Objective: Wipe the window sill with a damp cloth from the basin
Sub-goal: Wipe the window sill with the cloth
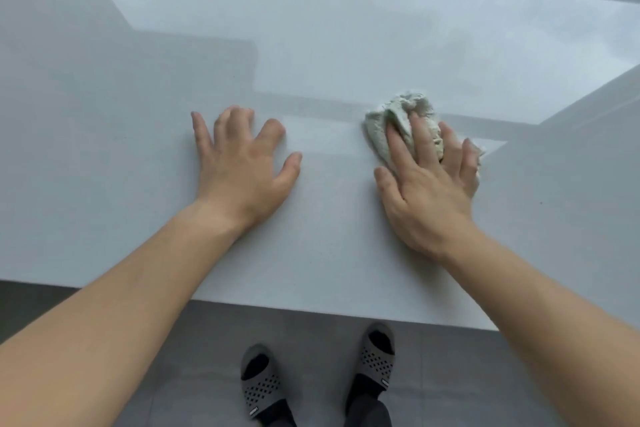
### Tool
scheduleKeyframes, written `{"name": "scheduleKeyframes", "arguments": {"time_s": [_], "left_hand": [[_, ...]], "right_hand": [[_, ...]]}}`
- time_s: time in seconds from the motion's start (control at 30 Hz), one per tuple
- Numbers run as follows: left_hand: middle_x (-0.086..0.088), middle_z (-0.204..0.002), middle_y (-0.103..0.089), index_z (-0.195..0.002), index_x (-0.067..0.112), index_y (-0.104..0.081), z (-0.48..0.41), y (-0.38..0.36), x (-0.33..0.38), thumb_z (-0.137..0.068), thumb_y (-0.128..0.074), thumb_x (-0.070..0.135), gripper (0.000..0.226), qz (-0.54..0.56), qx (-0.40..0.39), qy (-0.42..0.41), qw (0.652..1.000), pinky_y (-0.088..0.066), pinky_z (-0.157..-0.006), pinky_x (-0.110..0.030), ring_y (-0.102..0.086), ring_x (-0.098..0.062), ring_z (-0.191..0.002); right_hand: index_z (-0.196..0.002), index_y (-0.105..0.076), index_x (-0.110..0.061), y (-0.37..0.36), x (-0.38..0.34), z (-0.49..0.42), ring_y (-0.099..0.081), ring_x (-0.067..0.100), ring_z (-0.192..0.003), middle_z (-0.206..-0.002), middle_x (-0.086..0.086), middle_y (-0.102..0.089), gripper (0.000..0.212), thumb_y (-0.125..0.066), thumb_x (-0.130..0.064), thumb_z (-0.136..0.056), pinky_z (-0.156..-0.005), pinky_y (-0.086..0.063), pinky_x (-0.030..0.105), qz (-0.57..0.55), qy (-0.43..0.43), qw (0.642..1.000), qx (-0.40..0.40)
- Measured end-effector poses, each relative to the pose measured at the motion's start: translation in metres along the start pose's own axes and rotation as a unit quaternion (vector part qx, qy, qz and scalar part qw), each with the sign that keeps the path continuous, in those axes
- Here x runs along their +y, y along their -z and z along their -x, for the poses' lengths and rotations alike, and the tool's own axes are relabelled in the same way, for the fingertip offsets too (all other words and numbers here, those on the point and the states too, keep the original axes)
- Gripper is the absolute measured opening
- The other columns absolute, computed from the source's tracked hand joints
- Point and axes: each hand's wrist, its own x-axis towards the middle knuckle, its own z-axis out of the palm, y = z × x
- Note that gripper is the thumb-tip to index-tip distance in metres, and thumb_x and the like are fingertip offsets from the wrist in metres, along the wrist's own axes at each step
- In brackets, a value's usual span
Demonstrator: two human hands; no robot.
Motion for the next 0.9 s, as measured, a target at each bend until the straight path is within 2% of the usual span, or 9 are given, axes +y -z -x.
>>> {"name": "scheduleKeyframes", "arguments": {"time_s": [0.07,0.17,0.27,0.37,0.53,0.6,0.7,0.77,0.9], "left_hand": [[-0.014,-0.126,-0.045,-0.112,0.019,-0.058,-0.023,0.001,0.013,-0.089,-0.04,0.049,0.042,0.02,0.029,0.013,0.999,0.001,-0.115,-0.066,-0.038,-0.034,-0.13],[-0.01,-0.158,-0.023,-0.139,0.029,-0.043,-0.051,-0.008,0.028,-0.094,-0.036,0.048,0.049,0.036,0.001,0.026,0.999,0.009,-0.115,-0.063,-0.009,-0.031,-0.149],[-0.002,-0.165,-0.001,-0.151,0.035,-0.021,-0.054,-0.022,0.031,-0.095,-0.026,0.055,0.06,-0.017,-0.029,0.031,0.999,0.011,-0.115,-0.062,0.011,-0.027,-0.15],[0.0,-0.165,0.001,-0.151,0.037,-0.018,-0.052,-0.024,0.031,-0.093,-0.022,0.057,0.062,-0.02,-0.021,0.033,0.999,0.01,-0.116,-0.06,0.012,-0.025,-0.15],[-0.001,-0.163,-0.013,-0.146,0.037,-0.031,-0.056,-0.02,0.033,-0.091,-0.028,0.06,0.061,-0.017,-0.012,0.044,0.999,0.006,-0.115,-0.063,0.001,-0.026,-0.151],[-0.004,-0.158,-0.023,-0.14,0.034,-0.039,-0.06,-0.016,0.036,-0.092,-0.035,0.059,0.054,-0.022,-0.006,0.052,0.998,0.007,-0.114,-0.065,-0.007,-0.027,-0.149],[-0.012,-0.144,-0.037,-0.128,0.023,-0.05,-0.071,-0.014,0.045,-0.094,-0.042,0.05,0.044,0.001,0.035,0.063,0.997,0.008,-0.115,-0.063,-0.021,-0.03,-0.144],[-0.017,-0.149,-0.034,-0.133,0.019,-0.049,-0.084,-0.016,0.051,-0.093,-0.04,0.047,0.05,0.041,0.053,0.07,0.995,0.005,-0.118,-0.057,-0.015,-0.032,-0.147],[-0.012,-0.164,-0.009,-0.152,0.022,-0.027,-0.115,-0.022,0.068,-0.09,-0.03,0.049,0.067,0.059,0.025,0.049,0.997,0.005,-0.12,-0.05,0.002,-0.03,-0.151]], "right_hand": [[-0.154,-0.025,-0.037,-0.003,-0.01,0.017,-0.003,0.034,-0.152,-0.167,-0.006,-0.008,0.062,-0.025,-0.055,-0.095,-0.12,0.002,0.057,0.012,0.091,0.996,-0.003],[-0.15,-0.037,-0.039,0.003,0.009,0.019,-0.01,0.027,-0.152,-0.165,-0.012,-0.017,0.055,-0.027,-0.052,-0.097,-0.121,-0.004,0.053,0.023,0.197,0.98,-0.031],[-0.153,-0.025,-0.043,0.013,0.033,-0.048,0.0,0.021,-0.151,-0.166,-0.018,-0.004,0.057,-0.018,-0.055,-0.097,-0.121,0.007,0.047,0.005,0.106,0.994,-0.02],[-0.155,-0.02,-0.04,0.015,0.016,-0.09,0.006,0.027,-0.151,-0.167,-0.013,0.002,0.057,-0.022,-0.051,-0.099,-0.119,0.014,0.05,-0.044,0.003,0.999,-0.006],[-0.152,-0.027,-0.045,0.009,0.011,-0.07,-0.004,0.026,-0.152,-0.166,-0.015,-0.011,0.055,-0.019,-0.054,-0.098,-0.121,0.006,0.05,0.006,0.199,0.98,-0.01],[-0.151,-0.026,-0.047,0.014,0.03,-0.108,-0.007,0.025,-0.151,-0.166,-0.015,-0.011,0.054,-0.019,-0.054,-0.098,-0.121,0.005,0.047,0.011,0.179,0.984,0.001],[-0.152,-0.024,-0.044,0.02,0.035,-0.165,-0.004,0.029,-0.151,-0.167,-0.012,-0.006,0.052,-0.021,-0.05,-0.101,-0.121,0.008,0.051,-0.017,0.066,0.998,0.014],[-0.153,-0.024,-0.041,0.018,0.023,-0.17,-0.001,0.03,-0.151,-0.167,-0.01,-0.005,0.054,-0.021,-0.05,-0.1,-0.12,0.009,0.054,-0.023,0.051,0.998,0.027],[-0.152,-0.025,-0.043,0.019,0.036,-0.153,-0.003,0.026,-0.152,-0.166,-0.016,-0.008,0.056,-0.016,-0.054,-0.098,-0.121,0.006,0.05,0.009,0.194,0.981,0.002]]}}
